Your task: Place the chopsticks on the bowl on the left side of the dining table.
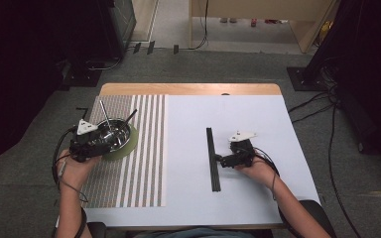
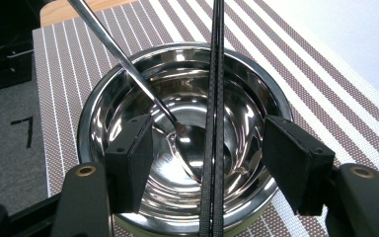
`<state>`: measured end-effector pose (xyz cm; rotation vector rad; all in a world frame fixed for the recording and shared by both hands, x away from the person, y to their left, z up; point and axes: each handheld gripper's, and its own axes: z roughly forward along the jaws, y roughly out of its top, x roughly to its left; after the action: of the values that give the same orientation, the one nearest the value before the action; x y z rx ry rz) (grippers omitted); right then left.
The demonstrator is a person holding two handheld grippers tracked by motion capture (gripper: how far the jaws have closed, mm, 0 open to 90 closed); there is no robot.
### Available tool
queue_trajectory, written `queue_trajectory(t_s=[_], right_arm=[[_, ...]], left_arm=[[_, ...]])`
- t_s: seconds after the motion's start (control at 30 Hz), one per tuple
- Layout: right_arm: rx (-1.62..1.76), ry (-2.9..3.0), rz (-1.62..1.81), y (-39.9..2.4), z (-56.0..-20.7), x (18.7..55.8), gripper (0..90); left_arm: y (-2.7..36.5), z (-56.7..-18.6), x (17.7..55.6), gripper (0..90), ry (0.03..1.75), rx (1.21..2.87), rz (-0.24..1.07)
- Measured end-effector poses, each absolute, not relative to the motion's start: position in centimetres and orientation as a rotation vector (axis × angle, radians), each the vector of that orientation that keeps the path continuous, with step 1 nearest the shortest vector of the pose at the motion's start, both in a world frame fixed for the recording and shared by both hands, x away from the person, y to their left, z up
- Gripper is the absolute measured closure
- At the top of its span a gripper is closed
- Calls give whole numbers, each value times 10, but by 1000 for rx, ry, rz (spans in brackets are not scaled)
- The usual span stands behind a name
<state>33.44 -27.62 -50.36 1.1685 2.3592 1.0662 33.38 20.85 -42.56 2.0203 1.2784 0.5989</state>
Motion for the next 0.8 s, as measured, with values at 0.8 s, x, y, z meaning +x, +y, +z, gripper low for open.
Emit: queue_trajectory(t_s=[0.8], right_arm=[[1161, 2360, 1056, -276, -504, 334, 83]], left_arm=[[228, -430, 313, 359, 1326, 1985, 635]])
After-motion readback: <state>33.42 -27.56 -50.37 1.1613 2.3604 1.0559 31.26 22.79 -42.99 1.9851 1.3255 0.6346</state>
